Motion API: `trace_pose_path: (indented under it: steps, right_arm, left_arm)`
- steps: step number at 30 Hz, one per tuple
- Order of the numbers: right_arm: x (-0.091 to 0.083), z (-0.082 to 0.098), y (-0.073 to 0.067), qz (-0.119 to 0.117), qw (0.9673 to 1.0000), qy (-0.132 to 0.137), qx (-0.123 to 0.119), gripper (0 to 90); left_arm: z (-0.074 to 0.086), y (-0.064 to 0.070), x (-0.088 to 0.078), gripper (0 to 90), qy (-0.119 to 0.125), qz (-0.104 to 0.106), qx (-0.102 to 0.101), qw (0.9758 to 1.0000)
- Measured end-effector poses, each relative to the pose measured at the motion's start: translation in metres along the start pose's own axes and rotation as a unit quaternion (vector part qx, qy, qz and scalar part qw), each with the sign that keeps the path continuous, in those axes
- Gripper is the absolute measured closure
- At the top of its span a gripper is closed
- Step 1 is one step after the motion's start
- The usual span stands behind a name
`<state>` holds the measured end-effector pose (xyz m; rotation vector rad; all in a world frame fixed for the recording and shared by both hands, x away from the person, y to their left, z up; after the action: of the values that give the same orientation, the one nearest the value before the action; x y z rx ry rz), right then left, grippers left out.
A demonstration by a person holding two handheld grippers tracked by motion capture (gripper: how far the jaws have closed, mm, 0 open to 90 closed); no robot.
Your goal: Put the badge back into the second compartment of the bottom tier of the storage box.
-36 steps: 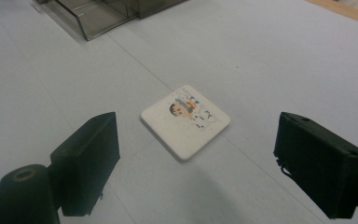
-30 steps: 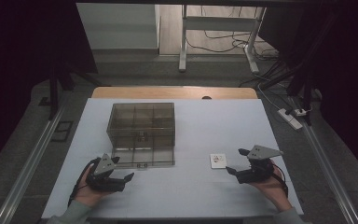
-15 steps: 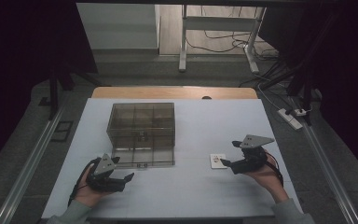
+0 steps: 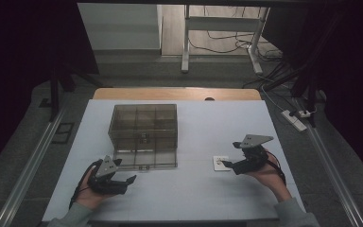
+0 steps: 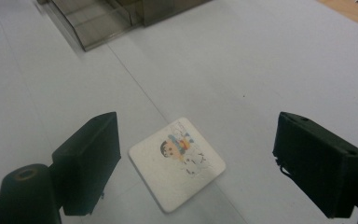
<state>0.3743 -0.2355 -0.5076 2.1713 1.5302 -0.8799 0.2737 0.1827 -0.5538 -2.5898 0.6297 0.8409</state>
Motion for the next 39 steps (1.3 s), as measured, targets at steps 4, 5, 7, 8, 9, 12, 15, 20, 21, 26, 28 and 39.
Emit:
trace_pose_path:
  steps: [4, 5, 7, 8, 9, 12, 15, 20, 21, 26, 28, 39]
  right_arm:
    - [0.006, -0.001, 0.003, -0.008, 0.9998, -0.016, -0.001, 14.3]
    - [0.008, -0.001, 0.003, -0.01, 0.9998, -0.017, 0.0, 14.3]
    - [0.01, -0.001, 0.005, -0.013, 0.9997, -0.022, -0.001, 14.3]
    - [0.011, -0.001, 0.006, -0.014, 0.9996, -0.026, -0.001, 14.3]
    - [0.012, -0.001, 0.007, -0.015, 0.9995, -0.027, 0.0, 14.4]
    - [0.014, -0.001, 0.01, -0.018, 0.9993, -0.032, 0.002, 14.3]
    - [0.015, 0.0, 0.012, -0.023, 0.999, -0.037, 0.005, 14.2]
    - [0.022, -0.001, 0.012, -0.032, 0.9977, -0.059, -0.003, 14.1]
    - [0.024, -0.002, 0.012, -0.035, 0.9974, -0.062, -0.005, 14.0]
    - [0.032, -0.003, 0.01, -0.049, 0.9952, -0.084, -0.013, 13.7]
    - [0.034, -0.003, 0.01, -0.053, 0.9945, -0.089, -0.013, 13.5]
    - [0.044, 0.001, 0.015, -0.072, 0.9901, -0.12, -0.018, 12.6]
  left_arm:
    - [0.0, 0.0, 0.0, 18.5, 0.0, 0.0, 0.0, 1.0]
    - [0.0, 0.0, 0.0, 18.5, 0.0, 0.001, 0.0, 1.0]
    - [0.0, 0.0, 0.0, 18.5, -0.001, 0.001, 0.001, 1.0]
    - [0.0, 0.0, 0.0, 18.5, -0.002, 0.001, 0.001, 1.0]
    - [0.0, 0.0, 0.0, 18.5, -0.002, 0.001, 0.001, 1.0]
    - [0.0, 0.0, 0.0, 18.5, -0.001, 0.001, 0.001, 1.0]
    - [0.0, 0.0, 0.0, 18.5, -0.002, 0.002, 0.002, 1.0]
    - [0.001, 0.0, 0.0, 18.5, -0.002, 0.002, 0.001, 1.0]
    - [0.001, 0.0, 0.0, 18.5, -0.002, 0.002, 0.001, 1.0]
    - [0.001, 0.0, 0.0, 18.5, -0.002, 0.002, 0.002, 1.0]
    - [0.001, 0.0, 0.0, 18.5, -0.003, 0.002, 0.002, 1.0]
    - [0.001, 0.0, 0.0, 18.5, -0.003, 0.001, 0.002, 1.0]
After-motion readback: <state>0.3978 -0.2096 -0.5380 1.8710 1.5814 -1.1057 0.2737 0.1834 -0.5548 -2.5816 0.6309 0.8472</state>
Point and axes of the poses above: each handheld gripper's, and its own axes: x roughly forward along the jaws, z roughly out of its underside, y roughly to its right, the point moved 5 cm from there along x, roughly forward along the jaws, and after that the axes turned 13 degrees about -z, right-handed, at the moved point
